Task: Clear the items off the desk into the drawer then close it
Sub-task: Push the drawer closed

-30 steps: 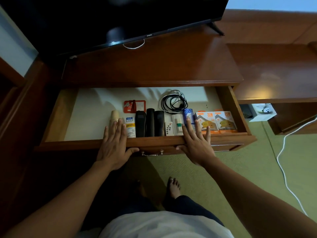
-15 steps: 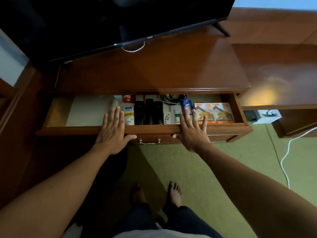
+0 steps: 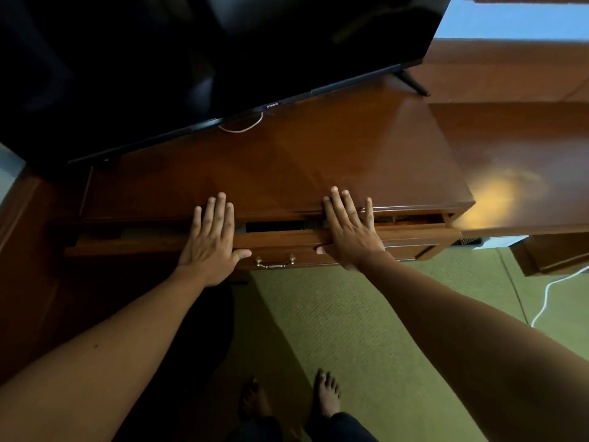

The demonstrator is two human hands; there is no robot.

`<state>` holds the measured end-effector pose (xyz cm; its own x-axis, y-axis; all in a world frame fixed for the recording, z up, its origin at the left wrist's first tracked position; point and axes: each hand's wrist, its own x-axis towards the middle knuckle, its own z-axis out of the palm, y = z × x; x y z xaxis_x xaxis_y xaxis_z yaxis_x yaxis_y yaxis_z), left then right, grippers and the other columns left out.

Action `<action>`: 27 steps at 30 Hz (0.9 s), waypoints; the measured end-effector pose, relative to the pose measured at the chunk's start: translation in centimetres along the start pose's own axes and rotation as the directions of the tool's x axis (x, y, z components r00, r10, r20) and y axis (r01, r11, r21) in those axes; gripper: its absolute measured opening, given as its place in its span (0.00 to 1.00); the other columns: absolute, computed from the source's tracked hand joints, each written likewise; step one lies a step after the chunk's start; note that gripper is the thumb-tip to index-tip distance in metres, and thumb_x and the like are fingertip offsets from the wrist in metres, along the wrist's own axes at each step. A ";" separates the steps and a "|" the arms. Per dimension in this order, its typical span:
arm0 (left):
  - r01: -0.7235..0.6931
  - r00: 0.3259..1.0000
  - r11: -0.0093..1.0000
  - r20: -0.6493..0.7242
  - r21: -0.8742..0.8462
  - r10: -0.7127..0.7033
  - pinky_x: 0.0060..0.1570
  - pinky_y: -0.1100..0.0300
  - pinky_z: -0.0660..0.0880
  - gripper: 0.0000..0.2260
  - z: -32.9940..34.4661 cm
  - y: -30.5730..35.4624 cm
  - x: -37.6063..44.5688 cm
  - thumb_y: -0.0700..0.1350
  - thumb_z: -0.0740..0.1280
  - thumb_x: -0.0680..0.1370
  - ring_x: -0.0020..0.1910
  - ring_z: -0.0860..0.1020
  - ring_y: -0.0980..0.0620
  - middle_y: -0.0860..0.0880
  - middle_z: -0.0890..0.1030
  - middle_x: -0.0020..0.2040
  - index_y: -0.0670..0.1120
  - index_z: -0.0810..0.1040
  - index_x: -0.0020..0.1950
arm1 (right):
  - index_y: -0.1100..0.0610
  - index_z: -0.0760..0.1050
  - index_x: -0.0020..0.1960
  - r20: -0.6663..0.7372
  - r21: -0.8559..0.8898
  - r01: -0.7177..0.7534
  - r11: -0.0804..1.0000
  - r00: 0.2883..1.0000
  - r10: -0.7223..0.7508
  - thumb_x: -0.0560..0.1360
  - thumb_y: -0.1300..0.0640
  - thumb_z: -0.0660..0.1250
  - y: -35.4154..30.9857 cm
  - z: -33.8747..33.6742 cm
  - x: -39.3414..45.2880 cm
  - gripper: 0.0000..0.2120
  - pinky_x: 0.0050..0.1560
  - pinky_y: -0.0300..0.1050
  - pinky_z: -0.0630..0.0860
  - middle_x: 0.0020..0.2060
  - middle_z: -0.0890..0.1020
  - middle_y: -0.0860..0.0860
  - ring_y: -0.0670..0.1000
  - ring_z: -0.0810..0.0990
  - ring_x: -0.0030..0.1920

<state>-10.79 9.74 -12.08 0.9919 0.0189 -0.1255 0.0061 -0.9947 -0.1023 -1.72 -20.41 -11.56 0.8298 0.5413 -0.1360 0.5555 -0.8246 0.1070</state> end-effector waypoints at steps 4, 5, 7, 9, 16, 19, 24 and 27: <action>-0.033 0.999 0.999 -0.033 0.020 0.034 0.77 0.42 0.35 0.49 -1.0 -0.9 2.2 0.71 0.52 0.77 0.78 0.29 0.43 0.40 0.28 0.78 0.39 0.32 0.78 | 0.60 0.34 0.80 -0.002 -0.016 0.003 1.000 1.000 -0.003 0.69 0.24 0.60 0.8 -1.1 2.4 0.60 0.73 0.72 0.36 0.78 0.31 0.59 0.60 0.33 0.79; -0.037 0.999 0.999 -0.022 0.015 0.037 0.77 0.42 0.36 0.51 -1.2 -1.2 2.8 0.72 0.53 0.76 0.77 0.29 0.43 0.40 0.27 0.77 0.39 0.31 0.78 | 0.59 0.34 0.81 0.000 0.003 -0.013 1.000 1.000 0.013 0.67 0.23 0.62 1.1 -1.4 2.9 0.63 0.73 0.72 0.36 0.78 0.31 0.59 0.61 0.33 0.79; -0.015 1.000 0.999 0.023 -0.038 0.016 0.77 0.44 0.36 0.54 -1.8 -1.8 3.9 0.74 0.57 0.73 0.78 0.30 0.45 0.43 0.28 0.78 0.42 0.30 0.78 | 0.56 0.33 0.81 0.018 0.078 -0.060 0.995 0.998 0.059 0.62 0.21 0.66 1.6 -1.7 3.8 0.67 0.72 0.72 0.34 0.78 0.31 0.57 0.61 0.32 0.78; 0.020 0.999 0.997 0.036 -0.080 -0.017 0.77 0.45 0.37 0.56 -1.8 -2.0 4.5 0.76 0.59 0.71 0.79 0.33 0.46 0.44 0.32 0.80 0.44 0.32 0.79 | 0.52 0.33 0.81 0.041 0.165 -0.111 0.980 0.994 0.105 0.59 0.21 0.68 1.7 -1.5 4.1 0.68 0.72 0.72 0.35 0.79 0.31 0.55 0.61 0.32 0.78; 0.035 0.998 0.998 -0.046 -0.044 -0.037 0.78 0.44 0.42 0.55 -1.2 -1.9 4.4 0.78 0.58 0.69 0.81 0.39 0.45 0.44 0.39 0.82 0.44 0.40 0.81 | 0.47 0.37 0.81 0.027 0.228 -0.132 0.965 0.991 0.129 0.58 0.20 0.68 1.7 -1.2 4.4 0.66 0.74 0.70 0.39 0.80 0.36 0.48 0.59 0.36 0.79; 0.034 0.997 0.999 -0.061 -0.041 -0.037 0.78 0.44 0.43 0.55 -1.0 -2.0 4.5 0.78 0.57 0.69 0.81 0.40 0.45 0.45 0.40 0.82 0.44 0.41 0.82 | 0.46 0.38 0.81 0.014 0.225 -0.133 0.965 0.991 0.133 0.58 0.19 0.66 1.7 -1.1 4.5 0.66 0.74 0.70 0.40 0.81 0.38 0.48 0.59 0.36 0.80; 0.051 0.994 0.996 -0.093 -0.067 -0.057 0.78 0.45 0.43 0.51 -0.5 -1.8 4.6 0.76 0.56 0.72 0.81 0.42 0.46 0.46 0.43 0.82 0.45 0.44 0.82 | 0.46 0.39 0.82 -0.018 0.224 -0.136 0.965 0.989 0.144 0.63 0.22 0.66 1.5 -1.0 4.4 0.60 0.74 0.70 0.41 0.81 0.41 0.47 0.58 0.37 0.80; 0.108 0.988 0.989 -0.102 -0.105 -0.119 0.78 0.43 0.44 0.46 -0.8 -0.9 4.7 0.71 0.59 0.75 0.81 0.44 0.45 0.46 0.44 0.83 0.45 0.46 0.82 | 0.47 0.41 0.82 -0.053 0.224 -0.176 0.959 0.980 0.192 0.69 0.27 0.65 0.8 -1.0 4.4 0.53 0.74 0.70 0.42 0.81 0.43 0.47 0.60 0.40 0.80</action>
<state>-6.06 10.66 -11.83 0.9919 0.1264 -0.0115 0.1262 -0.9919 -0.0112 2.43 -18.48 -11.11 0.9226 0.3810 -0.0606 0.3747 -0.9224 -0.0942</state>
